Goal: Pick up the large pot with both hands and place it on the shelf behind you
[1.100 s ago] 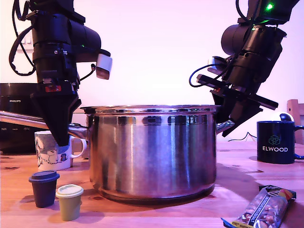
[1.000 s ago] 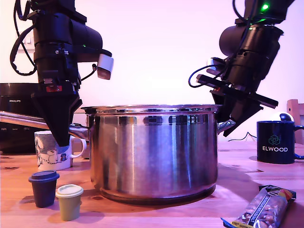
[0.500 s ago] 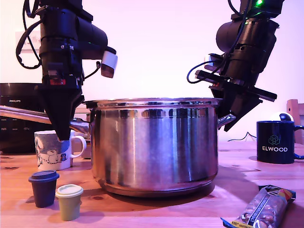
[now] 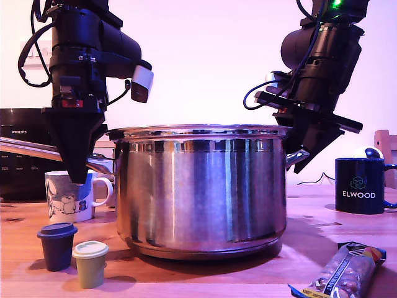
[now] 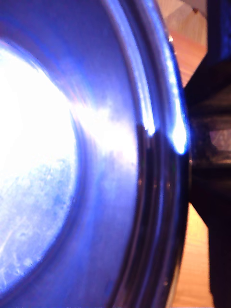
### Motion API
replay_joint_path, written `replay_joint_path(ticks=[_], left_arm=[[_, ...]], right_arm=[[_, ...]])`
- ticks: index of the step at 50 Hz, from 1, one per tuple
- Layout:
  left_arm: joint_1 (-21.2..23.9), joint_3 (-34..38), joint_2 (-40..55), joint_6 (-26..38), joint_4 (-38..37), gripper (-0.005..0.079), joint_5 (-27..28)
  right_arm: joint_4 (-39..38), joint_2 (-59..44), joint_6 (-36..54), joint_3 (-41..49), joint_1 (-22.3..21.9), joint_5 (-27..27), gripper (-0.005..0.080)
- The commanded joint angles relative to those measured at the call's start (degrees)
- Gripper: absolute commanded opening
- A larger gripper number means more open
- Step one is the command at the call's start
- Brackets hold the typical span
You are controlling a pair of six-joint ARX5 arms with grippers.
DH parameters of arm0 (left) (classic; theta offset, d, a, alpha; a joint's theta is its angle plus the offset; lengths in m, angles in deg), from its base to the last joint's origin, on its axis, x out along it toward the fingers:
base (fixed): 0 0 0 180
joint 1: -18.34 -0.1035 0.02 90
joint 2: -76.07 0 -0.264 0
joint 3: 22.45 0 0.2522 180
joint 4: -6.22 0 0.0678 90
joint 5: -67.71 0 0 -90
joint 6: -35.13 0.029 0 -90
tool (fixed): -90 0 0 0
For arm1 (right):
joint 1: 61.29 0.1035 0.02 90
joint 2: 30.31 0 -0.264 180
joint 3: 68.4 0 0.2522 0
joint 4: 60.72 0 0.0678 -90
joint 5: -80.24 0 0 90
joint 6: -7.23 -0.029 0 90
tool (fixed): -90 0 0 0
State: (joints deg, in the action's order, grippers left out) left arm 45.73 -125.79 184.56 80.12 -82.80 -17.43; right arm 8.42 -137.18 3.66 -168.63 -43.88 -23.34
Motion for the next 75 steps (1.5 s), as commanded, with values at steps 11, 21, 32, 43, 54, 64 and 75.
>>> replay_joint_path(ticks=[11,21,32,43,54,64,75], left_arm=[[-0.22,-7.41,-0.83,-1.6,-2.47,-0.0024,-1.07],[-0.22,-11.43,-0.83,-3.52,-2.67,-0.0024,-1.05],[-0.26,-15.32,-0.83,-3.39,-2.69,-0.0024,-1.05],[-0.96,-19.74,-0.83,-3.39,-2.71,-0.0024,-1.09],[-1.42,-24.72,-0.83,-2.93,-2.73,-0.0024,-1.6],[-1.9,-28.94,-0.83,-2.97,-2.78,-0.0024,-1.75],[-1.9,-30.77,-0.83,-2.51,-2.78,-0.0024,-2.58]], right_arm=[[4.98,1.27,3.61,-8.26,0.96,-0.9,-0.0013],[9.92,1.27,4.13,-13.29,0.94,-0.92,-0.0013],[12.55,1.27,4.74,-17.99,0.94,-1.2,-0.0013],[13.51,1.27,4.74,-22.51,0.94,-1.46,-0.0013],[13.51,1.27,4.7,-25.66,0.94,-2.99,-0.0013],[13.7,1.27,4.44,-27.74,0.94,-5.09,-0.0013],[13.66,1.27,3.87,-29.81,0.96,-5.92,-0.0013]])
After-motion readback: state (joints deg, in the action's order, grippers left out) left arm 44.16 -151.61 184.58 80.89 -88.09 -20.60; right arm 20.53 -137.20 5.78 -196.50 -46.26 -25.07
